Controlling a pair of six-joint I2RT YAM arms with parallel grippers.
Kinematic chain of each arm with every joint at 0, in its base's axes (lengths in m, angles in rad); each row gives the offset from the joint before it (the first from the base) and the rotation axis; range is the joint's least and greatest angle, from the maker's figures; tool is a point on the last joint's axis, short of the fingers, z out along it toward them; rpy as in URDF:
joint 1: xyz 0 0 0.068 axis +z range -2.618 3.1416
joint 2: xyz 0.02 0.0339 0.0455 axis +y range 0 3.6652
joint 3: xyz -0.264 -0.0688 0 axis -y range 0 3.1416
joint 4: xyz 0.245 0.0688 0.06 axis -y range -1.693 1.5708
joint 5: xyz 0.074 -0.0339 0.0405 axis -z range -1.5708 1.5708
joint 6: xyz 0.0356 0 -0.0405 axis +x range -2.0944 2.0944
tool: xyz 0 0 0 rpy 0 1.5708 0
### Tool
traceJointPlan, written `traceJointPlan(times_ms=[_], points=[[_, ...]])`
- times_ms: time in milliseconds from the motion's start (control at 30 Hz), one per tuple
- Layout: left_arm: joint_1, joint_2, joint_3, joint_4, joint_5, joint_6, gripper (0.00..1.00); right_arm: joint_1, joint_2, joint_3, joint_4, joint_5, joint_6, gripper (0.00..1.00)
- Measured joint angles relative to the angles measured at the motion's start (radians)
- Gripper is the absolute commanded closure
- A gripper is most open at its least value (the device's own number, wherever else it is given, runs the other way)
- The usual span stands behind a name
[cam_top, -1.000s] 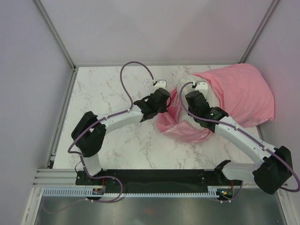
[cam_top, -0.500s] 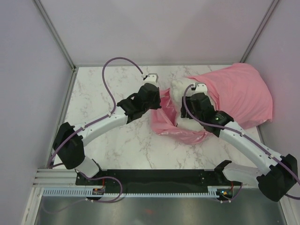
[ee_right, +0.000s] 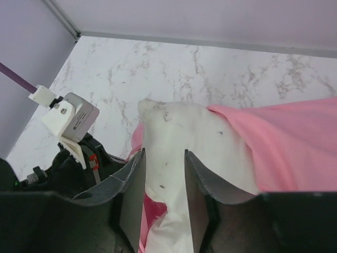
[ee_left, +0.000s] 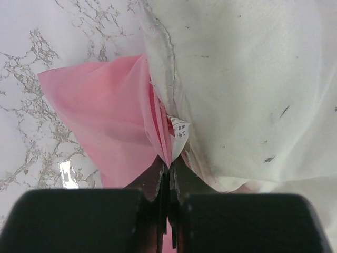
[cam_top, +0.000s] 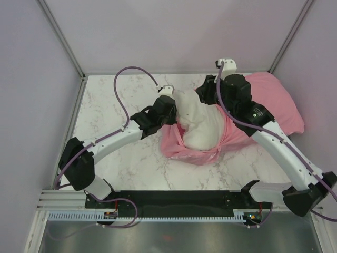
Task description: Put the pillow into the pillowcase
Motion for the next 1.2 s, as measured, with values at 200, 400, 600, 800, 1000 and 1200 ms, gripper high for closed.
traceJointPlan(times_ms=[200,400,600,800,1000,1200], points=[[0.008,-0.032,-0.006,-0.007,0.001,0.001,0.98,0.027,0.277,-0.019,0.133,-0.086,0.014,0.77],[0.074,-0.044,-0.006,-0.055,0.027,0.019,0.98,0.078,0.388,-0.325,0.293,-0.078,0.068,0.80],[0.106,-0.045,0.044,-0.084,0.041,0.061,0.98,0.100,0.377,-0.501,0.446,-0.079,0.129,0.82],[0.031,-0.045,0.095,-0.107,0.104,0.074,0.98,0.109,0.385,-0.454,0.445,-0.071,0.154,0.78],[0.021,-0.048,0.085,-0.081,0.155,0.053,0.98,0.099,0.396,-0.250,0.297,-0.066,0.153,0.52],[0.087,-0.102,0.023,-0.056,0.154,0.039,0.98,0.059,0.269,-0.148,0.176,-0.036,0.124,0.45]])
